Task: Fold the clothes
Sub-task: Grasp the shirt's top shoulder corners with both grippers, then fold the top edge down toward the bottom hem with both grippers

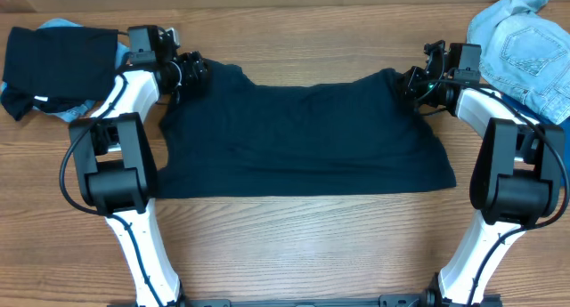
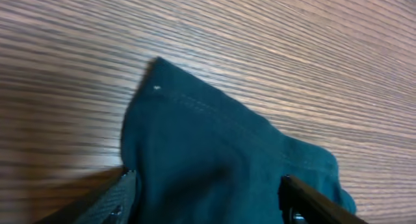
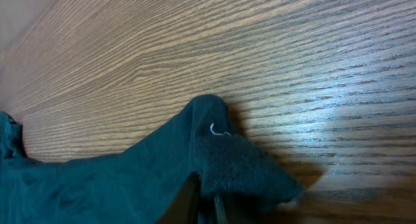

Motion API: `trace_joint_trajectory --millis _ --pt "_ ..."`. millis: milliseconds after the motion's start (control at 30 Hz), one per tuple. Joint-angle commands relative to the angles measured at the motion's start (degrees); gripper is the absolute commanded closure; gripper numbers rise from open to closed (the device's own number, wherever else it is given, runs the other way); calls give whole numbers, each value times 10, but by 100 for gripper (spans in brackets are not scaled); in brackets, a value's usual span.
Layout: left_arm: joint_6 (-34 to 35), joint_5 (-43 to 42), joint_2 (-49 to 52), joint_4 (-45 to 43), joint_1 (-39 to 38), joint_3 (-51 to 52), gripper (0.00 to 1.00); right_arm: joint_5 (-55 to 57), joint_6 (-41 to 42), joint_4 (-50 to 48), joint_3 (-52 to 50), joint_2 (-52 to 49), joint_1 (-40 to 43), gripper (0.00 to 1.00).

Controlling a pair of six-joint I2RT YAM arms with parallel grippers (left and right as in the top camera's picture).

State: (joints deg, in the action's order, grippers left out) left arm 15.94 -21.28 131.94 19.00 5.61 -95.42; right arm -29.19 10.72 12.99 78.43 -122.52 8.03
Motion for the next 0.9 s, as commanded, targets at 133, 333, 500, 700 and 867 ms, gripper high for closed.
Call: trace_joint_trajectory --millis 133,333,500,700,867 --pt "-5 11 32 18 -4 3 48 -5 -1 -5 13 23 -5 92" --pt "-5 23 32 18 -4 3 75 -5 -1 -5 13 23 -5 92" --pt "-5 30 32 20 -4 3 94 -5 -1 -5 13 23 -5 92" --pt "-5 37 30 30 -3 2 96 -5 -1 0 13 23 -6 92" --pt "-30 37 20 81 -3 -26 96 -5 -1 19 13 26 -6 93"
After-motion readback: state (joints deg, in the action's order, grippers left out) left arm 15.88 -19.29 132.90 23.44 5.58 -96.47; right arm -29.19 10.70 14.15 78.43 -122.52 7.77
